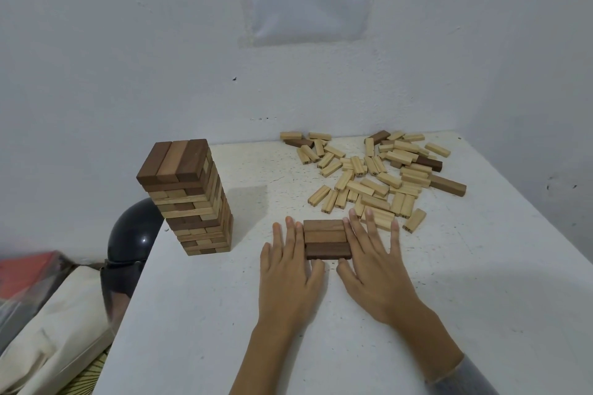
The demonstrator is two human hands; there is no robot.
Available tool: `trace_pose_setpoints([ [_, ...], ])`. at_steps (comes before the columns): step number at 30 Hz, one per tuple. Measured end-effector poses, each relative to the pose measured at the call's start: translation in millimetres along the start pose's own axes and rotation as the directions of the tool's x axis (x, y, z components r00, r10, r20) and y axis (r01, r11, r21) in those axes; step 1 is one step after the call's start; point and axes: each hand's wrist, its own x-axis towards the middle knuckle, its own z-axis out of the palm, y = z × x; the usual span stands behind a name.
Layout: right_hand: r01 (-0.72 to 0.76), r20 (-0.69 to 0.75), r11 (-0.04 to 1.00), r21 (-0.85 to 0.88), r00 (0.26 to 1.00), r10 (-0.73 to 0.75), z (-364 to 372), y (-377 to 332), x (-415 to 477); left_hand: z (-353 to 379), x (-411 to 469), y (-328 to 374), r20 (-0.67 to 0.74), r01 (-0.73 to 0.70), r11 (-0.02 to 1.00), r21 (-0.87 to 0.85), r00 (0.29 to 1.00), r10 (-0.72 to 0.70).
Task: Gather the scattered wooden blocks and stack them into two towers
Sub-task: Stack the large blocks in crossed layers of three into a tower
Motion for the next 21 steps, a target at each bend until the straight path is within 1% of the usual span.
trace_pose_setpoints([
  [4,-0.004,-0.023,1.000,-0.015,1.000,0.004,-0.2,-0.7,-0.4,-2.4,0.5,1.2,0.021,0.006,1.000,0.003,1.000,-0.006],
  [8,-0.012,-0.009,1.000,-0.025,1.000,0.012,0.0,-2.3,-1.1,-2.7,-0.5,3.3,0.016,0.001,1.000,-0.014,1.000,-0.001],
  [16,-0.032,0.013,0.999,-0.029,0.999,0.032,1.1,-3.2,0.5,0.9,-0.2,3.9,0.008,-0.002,1.000,0.024,1.000,0.001],
  [21,-0.044,0.013,0.999,-0.021,0.999,0.044,2.3,-3.3,0.2,2.0,-0.6,2.9,0.006,-0.003,1.000,0.014,1.000,0.003],
])
